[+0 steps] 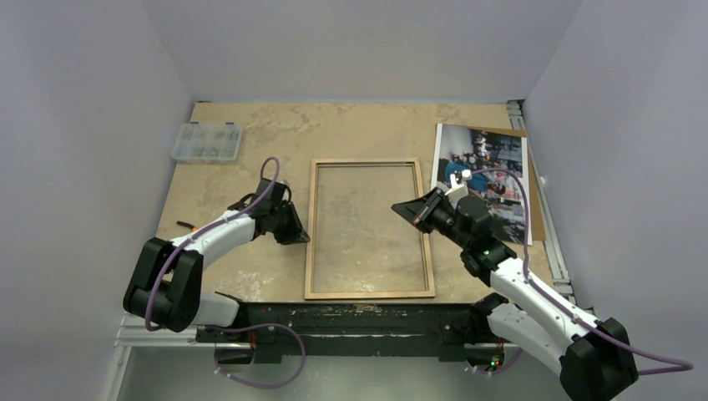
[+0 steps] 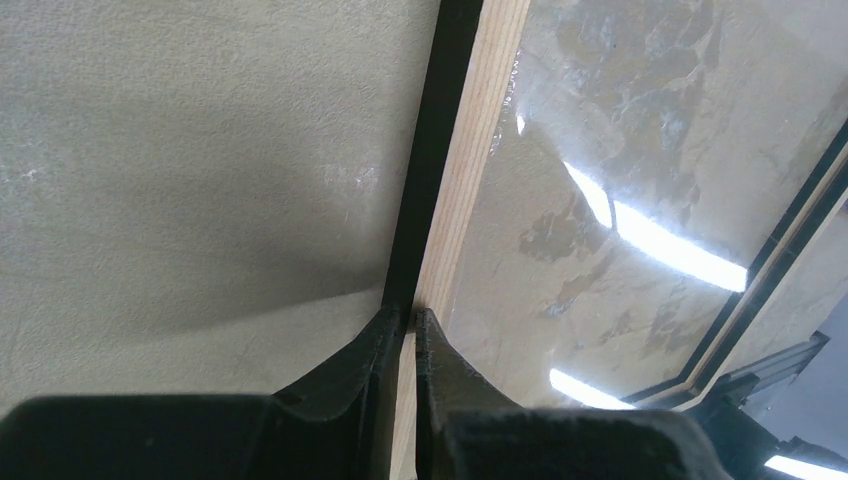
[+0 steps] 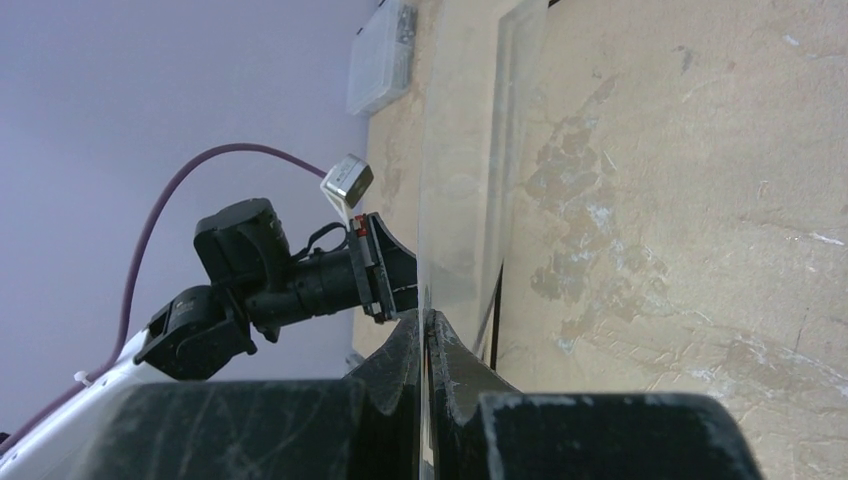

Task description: Put the photo into the frame

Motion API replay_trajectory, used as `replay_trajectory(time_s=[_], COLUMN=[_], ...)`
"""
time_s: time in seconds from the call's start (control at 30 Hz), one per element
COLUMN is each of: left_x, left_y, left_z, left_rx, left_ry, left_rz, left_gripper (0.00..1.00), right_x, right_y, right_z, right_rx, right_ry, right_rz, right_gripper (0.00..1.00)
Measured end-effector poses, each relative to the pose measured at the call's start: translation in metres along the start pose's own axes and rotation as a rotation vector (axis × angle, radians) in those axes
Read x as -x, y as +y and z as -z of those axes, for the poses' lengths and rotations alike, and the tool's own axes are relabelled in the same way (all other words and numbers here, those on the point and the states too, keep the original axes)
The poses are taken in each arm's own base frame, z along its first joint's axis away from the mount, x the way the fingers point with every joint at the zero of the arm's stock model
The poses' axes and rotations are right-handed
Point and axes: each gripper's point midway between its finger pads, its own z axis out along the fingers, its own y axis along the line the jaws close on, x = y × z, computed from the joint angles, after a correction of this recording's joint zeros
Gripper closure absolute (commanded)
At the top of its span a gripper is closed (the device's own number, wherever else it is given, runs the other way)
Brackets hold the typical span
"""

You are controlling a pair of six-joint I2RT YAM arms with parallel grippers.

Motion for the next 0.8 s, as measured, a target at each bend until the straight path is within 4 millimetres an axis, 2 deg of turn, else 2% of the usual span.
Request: replay_trajectory(time_s=[0.47, 0.8], left_x=[0.0004, 0.0000], left_y=[-0.0011, -0.0015], left_z=[-0.0005, -0.0008], left_rx=[0.001, 0.003], left_ry=[0.008, 0.019], left_rz=[0.001, 0.002], left_gripper=[0.94, 0.95], right_x=[-0.0053, -0.0066], right_y=[-0.0006, 0.0030], right_z=[-0.0015, -0.0007], right_rx=[0.021, 0.050], right_ry=[0.016, 0.029], right_rz=[-0.057, 0.043], right_gripper=[1.00, 1.00])
